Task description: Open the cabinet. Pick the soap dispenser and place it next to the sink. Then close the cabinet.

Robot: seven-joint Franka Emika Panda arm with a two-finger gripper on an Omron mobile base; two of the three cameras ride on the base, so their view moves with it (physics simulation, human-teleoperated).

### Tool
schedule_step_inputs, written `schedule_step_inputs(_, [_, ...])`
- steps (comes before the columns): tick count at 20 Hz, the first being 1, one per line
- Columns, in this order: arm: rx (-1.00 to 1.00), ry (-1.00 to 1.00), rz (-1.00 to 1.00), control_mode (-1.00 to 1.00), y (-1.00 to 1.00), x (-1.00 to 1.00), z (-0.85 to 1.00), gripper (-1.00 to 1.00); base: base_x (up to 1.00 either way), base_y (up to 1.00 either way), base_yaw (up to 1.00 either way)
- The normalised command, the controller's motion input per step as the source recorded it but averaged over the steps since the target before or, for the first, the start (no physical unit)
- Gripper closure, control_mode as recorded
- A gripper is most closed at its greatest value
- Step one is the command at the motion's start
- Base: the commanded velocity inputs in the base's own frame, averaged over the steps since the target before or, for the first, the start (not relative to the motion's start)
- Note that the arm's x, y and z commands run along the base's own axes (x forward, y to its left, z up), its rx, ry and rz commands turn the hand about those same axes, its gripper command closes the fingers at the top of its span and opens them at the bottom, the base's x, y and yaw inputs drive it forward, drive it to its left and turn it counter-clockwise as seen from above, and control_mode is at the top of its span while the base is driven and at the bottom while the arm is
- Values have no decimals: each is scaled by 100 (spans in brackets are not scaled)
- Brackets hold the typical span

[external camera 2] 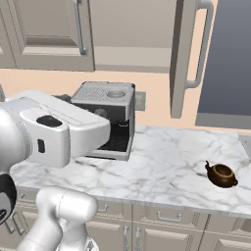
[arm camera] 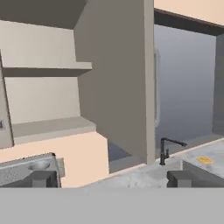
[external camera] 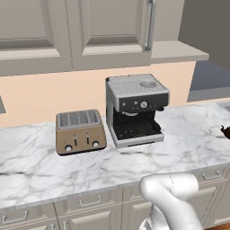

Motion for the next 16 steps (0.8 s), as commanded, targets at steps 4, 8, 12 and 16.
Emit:
schedule_step_inputs(4, [14, -11, 2, -100, -52, -15, 0, -100, 0, 0, 0])
schedule_step_inputs(8, [4, -1, 17, -100, -50, -3, 0, -100, 0, 0, 0])
schedule_step_inputs(12, [3, 0, 28, -100, -37, 0, 0, -100, 0, 0, 0])
schedule_step_inputs(16, [0, -6, 30, -100, -35, 0, 0, -100, 0, 0, 0])
